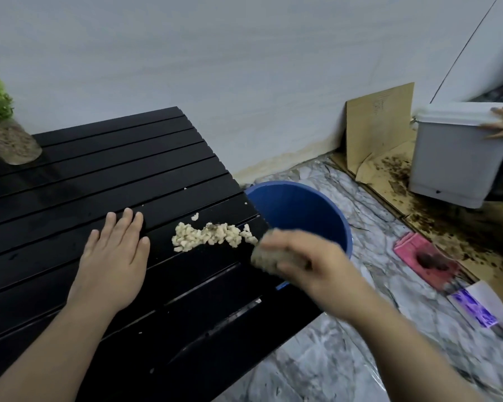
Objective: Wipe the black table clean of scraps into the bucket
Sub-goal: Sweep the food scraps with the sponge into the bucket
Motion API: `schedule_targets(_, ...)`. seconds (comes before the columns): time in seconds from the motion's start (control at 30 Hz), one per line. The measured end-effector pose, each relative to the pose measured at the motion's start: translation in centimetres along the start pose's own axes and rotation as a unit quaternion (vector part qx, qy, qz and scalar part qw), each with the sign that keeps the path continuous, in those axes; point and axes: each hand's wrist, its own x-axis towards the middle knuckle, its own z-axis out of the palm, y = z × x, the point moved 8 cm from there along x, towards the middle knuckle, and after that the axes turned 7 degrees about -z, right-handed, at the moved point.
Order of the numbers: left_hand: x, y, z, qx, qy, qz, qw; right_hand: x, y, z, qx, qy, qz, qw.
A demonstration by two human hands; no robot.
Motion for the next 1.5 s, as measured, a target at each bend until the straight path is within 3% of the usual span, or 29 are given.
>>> schedule_targets(0.1,0.0,0.0,0.0,0.004,-0.002,0.000,1.000,-2.5,-0.5,2.9,-0.041,-0.055,-0.040,0.997)
schedule_targets(0.27,0.0,0.1,0.0,0.011,0.000,0.001,1.000,0.1,0.5,3.1,-0.076,-0.046,-0.029,0.996)
schedule_targets(0.4,-0.1,0.2,-0.1,0.015,0.000,-0.002,1.000,3.6,1.2,2.1,-0.037,0.000,0.004,0.999)
schedule_targets(0.53,0.0,0.3,-0.2,0.014,0.004,-0.001,1.000,3.6,2.9,0.4,0.083,0.119,0.065,0.987)
schedule_targets(0.63,0.0,0.3,-0.1,0.011,0.005,0.002,1.000,6.2,3.1,1.1,0.142,0.138,0.077,0.977)
schedule_targets(0.73,-0.1,0.4,-0.2,0.010,0.002,0.001,1.000,11.8,3.4,2.8,0.074,0.080,0.079,0.991)
schedule_targets(0.87,-0.1,0.4,-0.3,0.004,0.001,-0.001,1.000,16.5,3.2,7.4,-0.038,-0.077,0.032,0.996)
schedule_targets(1.03,-0.1,0.2,-0.2,0.000,0.001,0.000,1.000,15.7,1.8,9.7,0.049,-0.274,0.021,0.960)
schedule_targets(1.13,-0.2,0.2,-0.1,-0.001,0.003,0.000,1.000,13.5,2.3,8.7,0.070,-0.327,0.015,0.942)
schedule_targets(1.2,-0.2,0.2,-0.2,-0.003,0.005,-0.001,1.000,13.0,2.9,7.1,0.106,-0.302,0.029,0.947)
schedule_targets(1.33,-0.2,0.3,-0.3,-0.005,0.004,-0.001,1.000,14.8,5.2,3.8,0.198,-0.107,0.086,0.971)
schedule_targets(1.5,-0.4,0.4,-0.4,-0.006,-0.001,0.004,1.000,13.5,6.7,4.1,0.108,-0.104,0.072,0.986)
